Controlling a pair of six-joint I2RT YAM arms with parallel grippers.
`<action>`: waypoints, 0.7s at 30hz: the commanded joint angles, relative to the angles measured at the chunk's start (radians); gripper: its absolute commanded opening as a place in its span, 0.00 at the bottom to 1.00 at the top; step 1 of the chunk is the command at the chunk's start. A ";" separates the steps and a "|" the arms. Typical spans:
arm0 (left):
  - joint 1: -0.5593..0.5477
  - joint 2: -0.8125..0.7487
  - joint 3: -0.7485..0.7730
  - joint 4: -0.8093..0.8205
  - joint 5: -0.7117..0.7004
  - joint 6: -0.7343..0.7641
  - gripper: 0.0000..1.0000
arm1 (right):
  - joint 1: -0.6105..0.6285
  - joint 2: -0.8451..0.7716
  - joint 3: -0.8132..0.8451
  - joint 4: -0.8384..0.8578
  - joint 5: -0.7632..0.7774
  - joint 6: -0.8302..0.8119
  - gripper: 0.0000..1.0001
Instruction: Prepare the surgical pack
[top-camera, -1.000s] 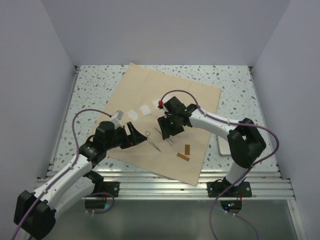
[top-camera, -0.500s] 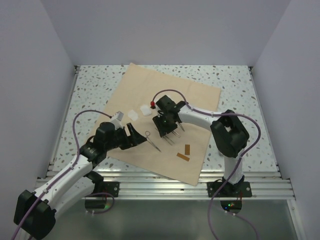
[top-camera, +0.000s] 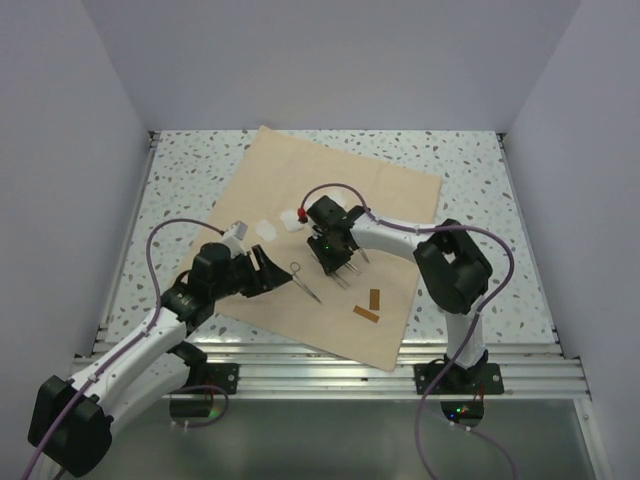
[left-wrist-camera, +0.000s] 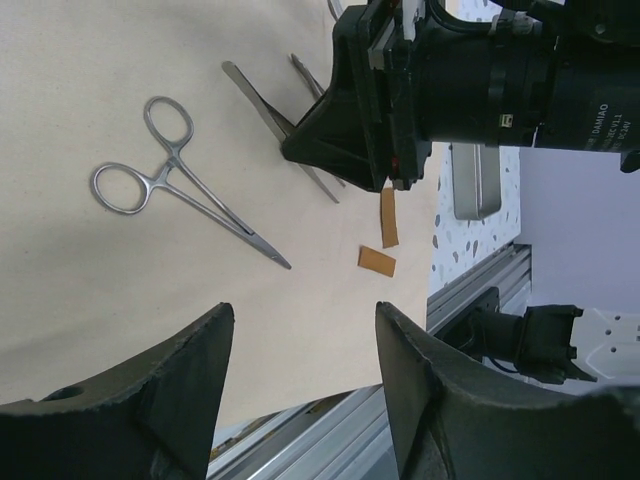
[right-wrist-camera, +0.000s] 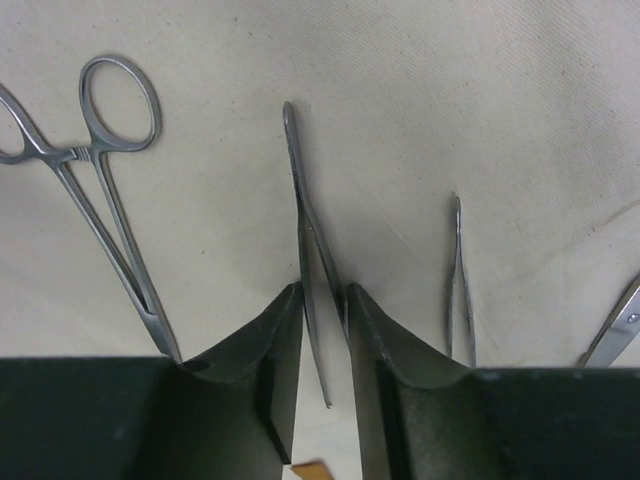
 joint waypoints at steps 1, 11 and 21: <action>-0.005 -0.005 -0.001 0.065 -0.003 -0.023 0.62 | 0.006 0.004 0.024 0.007 0.024 -0.011 0.27; -0.005 0.044 -0.043 0.375 0.147 -0.017 0.74 | 0.004 -0.220 -0.064 0.004 -0.141 0.000 0.00; -0.005 0.088 -0.199 0.841 0.290 -0.106 0.71 | -0.078 -0.562 -0.429 0.280 -0.755 0.168 0.00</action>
